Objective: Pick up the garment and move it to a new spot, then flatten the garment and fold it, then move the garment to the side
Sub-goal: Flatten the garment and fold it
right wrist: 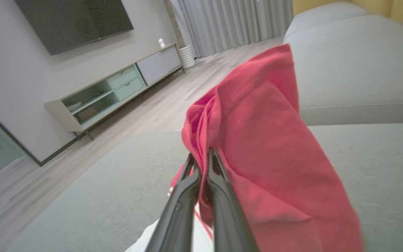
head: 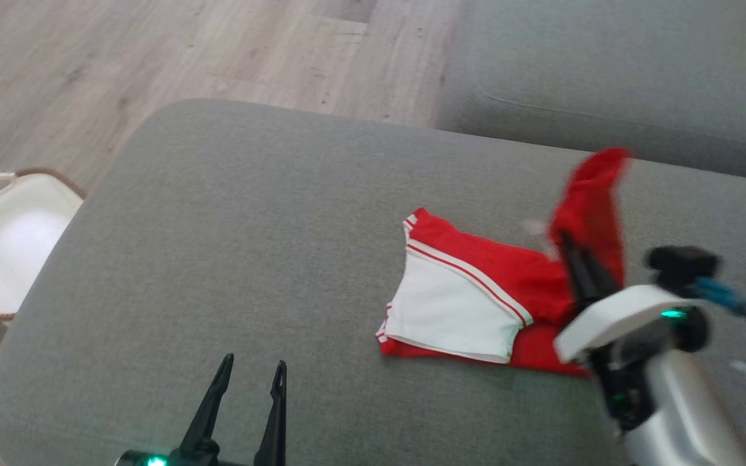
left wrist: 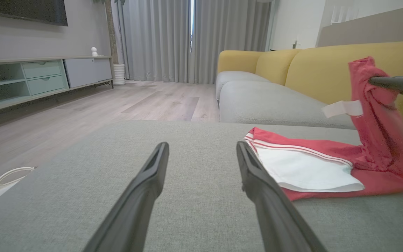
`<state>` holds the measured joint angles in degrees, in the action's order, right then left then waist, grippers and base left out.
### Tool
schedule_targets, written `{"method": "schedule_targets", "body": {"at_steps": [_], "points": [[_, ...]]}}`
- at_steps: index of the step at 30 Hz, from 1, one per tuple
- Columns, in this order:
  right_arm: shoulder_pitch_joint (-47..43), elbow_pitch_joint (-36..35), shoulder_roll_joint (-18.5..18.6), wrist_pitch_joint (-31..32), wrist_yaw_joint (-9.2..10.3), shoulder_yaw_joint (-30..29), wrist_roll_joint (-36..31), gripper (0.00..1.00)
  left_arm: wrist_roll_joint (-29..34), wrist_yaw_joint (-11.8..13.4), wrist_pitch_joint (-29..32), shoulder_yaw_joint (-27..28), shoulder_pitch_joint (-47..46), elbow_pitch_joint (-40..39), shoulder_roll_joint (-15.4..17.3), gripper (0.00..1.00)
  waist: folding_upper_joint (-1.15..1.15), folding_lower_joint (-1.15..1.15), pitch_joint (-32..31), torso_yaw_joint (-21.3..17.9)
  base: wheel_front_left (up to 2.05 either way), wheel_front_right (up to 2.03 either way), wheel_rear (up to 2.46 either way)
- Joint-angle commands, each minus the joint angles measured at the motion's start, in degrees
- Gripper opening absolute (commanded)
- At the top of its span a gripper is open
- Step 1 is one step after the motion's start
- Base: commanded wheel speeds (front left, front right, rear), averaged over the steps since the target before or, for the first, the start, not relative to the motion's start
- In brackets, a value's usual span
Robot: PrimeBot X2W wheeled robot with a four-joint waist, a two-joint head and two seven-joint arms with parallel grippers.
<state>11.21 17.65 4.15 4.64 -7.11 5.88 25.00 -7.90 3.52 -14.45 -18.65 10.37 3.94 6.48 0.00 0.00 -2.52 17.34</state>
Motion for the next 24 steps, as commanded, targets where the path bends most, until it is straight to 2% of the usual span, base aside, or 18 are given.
{"method": "schedule_targets", "body": {"at_steps": [1,6,10,11,12,16,19,22,24], "points": [[3.58,-0.58,-0.48,-0.15,-0.37,4.02,0.25,0.00,0.73,-0.22,-0.55,1.41,-3.18,-1.14,-0.90,1.00,0.00,0.00,-0.21,1.25,0.00,0.00,0.00],[4.14,3.99,-1.21,-2.09,-0.37,12.12,4.63,0.00,0.97,-0.50,-0.55,1.33,-3.61,-0.84,-1.18,1.00,0.00,0.00,-0.25,3.08,0.00,0.00,0.00],[5.80,8.18,-1.25,-6.81,-0.37,19.01,10.01,0.00,1.31,-0.58,-0.55,1.38,-3.57,-0.98,-1.32,1.00,0.00,0.00,-0.19,3.39,0.00,0.00,0.00],[6.25,9.39,-1.25,-8.06,-0.37,20.69,11.63,0.14,1.37,-0.62,-0.55,1.38,-3.56,-0.97,-1.36,1.00,0.00,0.00,-0.21,3.37,0.00,0.00,0.00],[6.77,10.87,-1.25,-9.22,-0.37,22.07,12.76,1.00,1.44,-0.66,-0.55,1.33,-3.58,-0.89,-1.42,1.00,0.00,0.00,-0.25,3.33,0.00,0.00,0.00],[9.08,15.23,-1.26,-16.41,-0.37,24.58,15.80,1.00,1.47,-0.56,-0.55,1.48,-3.82,-0.97,-1.75,1.00,0.00,0.00,-0.71,2.68,0.00,0.00,0.00],[9.93,16.52,-1.26,-18.93,-0.37,25.14,16.64,1.00,1.49,-0.18,-0.55,1.84,-3.47,-1.05,-1.95,1.00,0.00,0.00,-1.23,1.67,0.00,0.00,0.00],[10.01,16.94,-1.26,-19.49,-0.37,23.33,14.57,1.00,1.47,0.01,-0.55,2.08,-3.15,-1.19,-2.08,1.00,0.00,0.00,-1.55,0.85,0.00,0.00,0.00],[9.03,14.77,-1.26,-19.59,-0.37,19.26,10.62,1.00,1.34,0.33,-0.55,2.49,-2.84,-1.53,-2.24,1.00,0.00,0.00,-1.82,-0.08,0.00,0.00,0.00]]}}
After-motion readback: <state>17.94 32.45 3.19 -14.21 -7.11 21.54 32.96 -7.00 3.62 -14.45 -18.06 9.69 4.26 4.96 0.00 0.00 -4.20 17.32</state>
